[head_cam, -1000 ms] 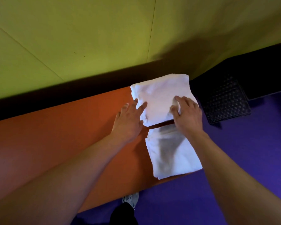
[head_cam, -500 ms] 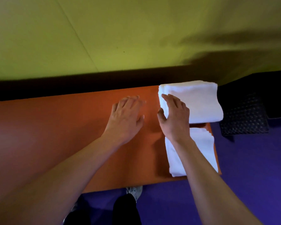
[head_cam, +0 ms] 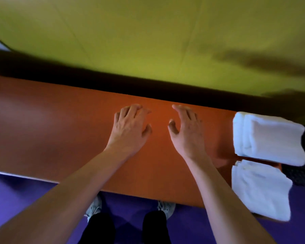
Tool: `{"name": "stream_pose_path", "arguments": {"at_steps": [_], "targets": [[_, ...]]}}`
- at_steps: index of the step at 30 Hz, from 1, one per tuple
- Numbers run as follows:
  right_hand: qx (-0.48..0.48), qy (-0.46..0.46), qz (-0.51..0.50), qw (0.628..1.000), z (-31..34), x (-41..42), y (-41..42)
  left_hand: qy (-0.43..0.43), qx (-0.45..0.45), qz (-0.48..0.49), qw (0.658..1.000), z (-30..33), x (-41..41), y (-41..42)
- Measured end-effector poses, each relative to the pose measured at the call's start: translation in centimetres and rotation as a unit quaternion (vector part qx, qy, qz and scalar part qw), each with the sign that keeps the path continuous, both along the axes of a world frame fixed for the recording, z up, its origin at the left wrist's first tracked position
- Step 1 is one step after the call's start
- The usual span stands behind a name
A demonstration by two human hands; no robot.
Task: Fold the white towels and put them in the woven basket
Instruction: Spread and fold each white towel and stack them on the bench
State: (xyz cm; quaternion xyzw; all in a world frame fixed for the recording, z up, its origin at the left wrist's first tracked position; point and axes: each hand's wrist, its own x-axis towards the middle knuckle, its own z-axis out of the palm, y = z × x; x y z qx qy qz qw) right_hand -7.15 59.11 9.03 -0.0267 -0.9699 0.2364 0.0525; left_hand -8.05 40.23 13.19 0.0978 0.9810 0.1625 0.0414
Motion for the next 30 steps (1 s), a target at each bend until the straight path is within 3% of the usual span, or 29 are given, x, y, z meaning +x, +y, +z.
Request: {"name": "stream_pose_path", "arguments": {"at_steps": [16,30], "targets": [[-0.037,-0.031,0.104,0.993,4.8,-2.7,-31.4,-0.005,0.02,0.116,0.993,2.9,1.7,-31.5],[-0.077,-0.099,0.295,0.947,0.3,-6.0,-50.0,-0.023,0.008,0.3,0.954,-1.2,5.5,-47.0]]}}
